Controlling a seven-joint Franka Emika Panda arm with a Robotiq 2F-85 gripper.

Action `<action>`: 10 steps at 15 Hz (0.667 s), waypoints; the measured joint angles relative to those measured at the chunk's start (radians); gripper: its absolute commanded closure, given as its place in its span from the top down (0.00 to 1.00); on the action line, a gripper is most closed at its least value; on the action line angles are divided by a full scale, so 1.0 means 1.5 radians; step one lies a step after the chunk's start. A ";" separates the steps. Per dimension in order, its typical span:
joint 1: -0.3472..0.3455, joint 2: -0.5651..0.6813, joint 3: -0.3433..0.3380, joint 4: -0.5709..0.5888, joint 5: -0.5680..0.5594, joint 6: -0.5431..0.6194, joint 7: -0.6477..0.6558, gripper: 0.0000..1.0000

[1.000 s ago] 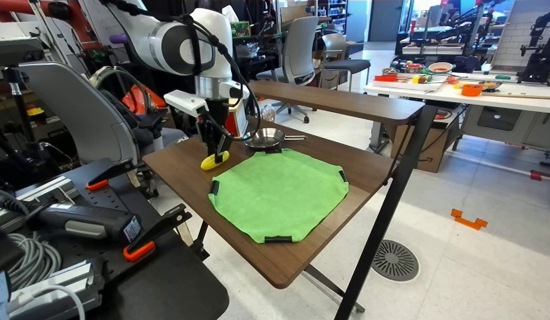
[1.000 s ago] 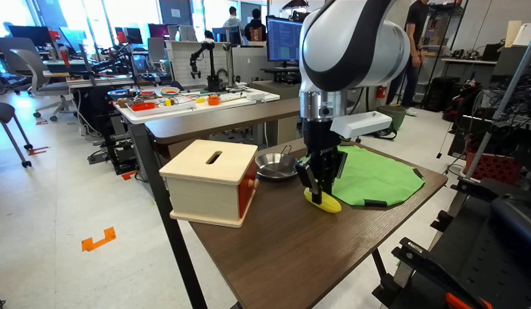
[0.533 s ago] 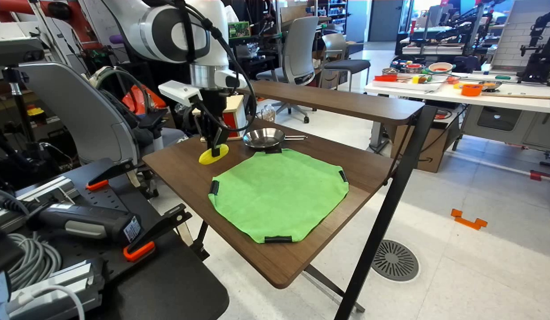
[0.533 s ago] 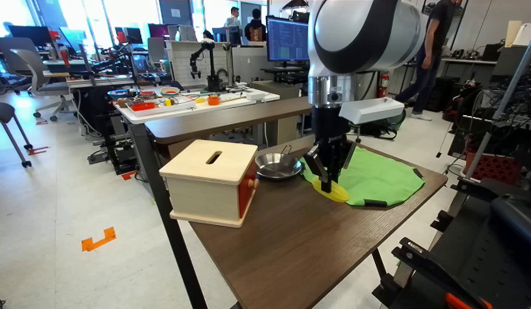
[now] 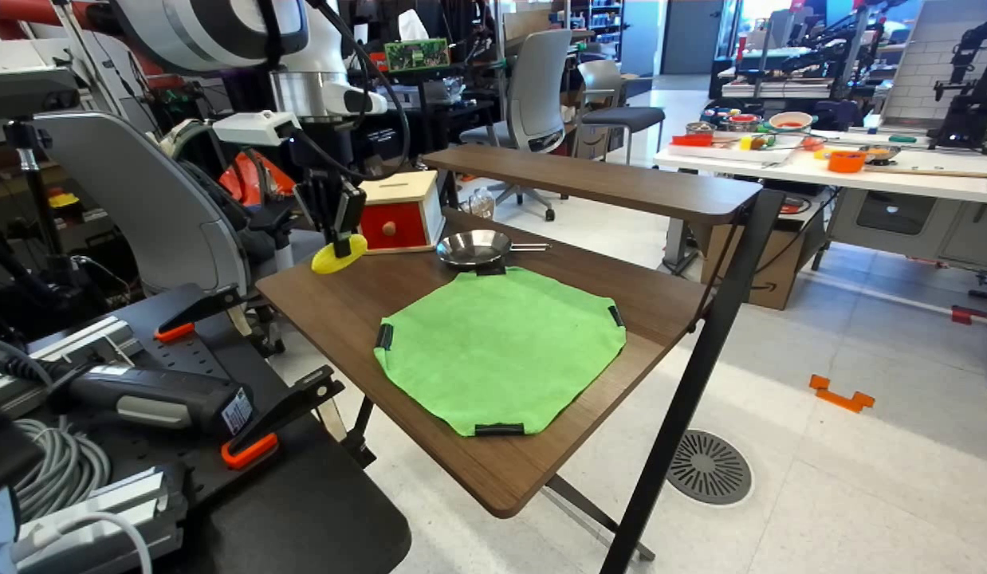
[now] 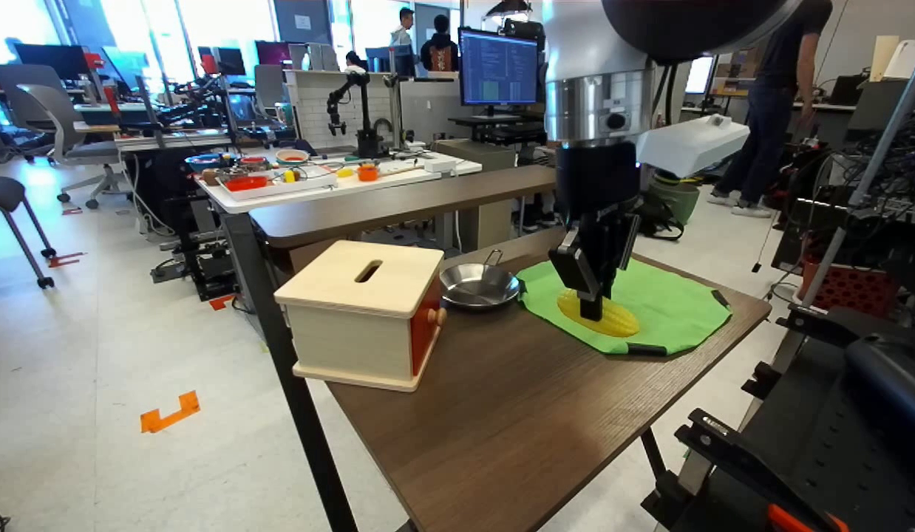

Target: Move the plastic maize to the left

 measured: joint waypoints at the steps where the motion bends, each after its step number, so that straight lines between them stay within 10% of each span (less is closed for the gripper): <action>1: 0.008 -0.006 0.001 -0.001 -0.007 0.000 0.002 0.04; 10: 0.066 0.025 0.019 0.062 -0.053 -0.032 0.002 0.04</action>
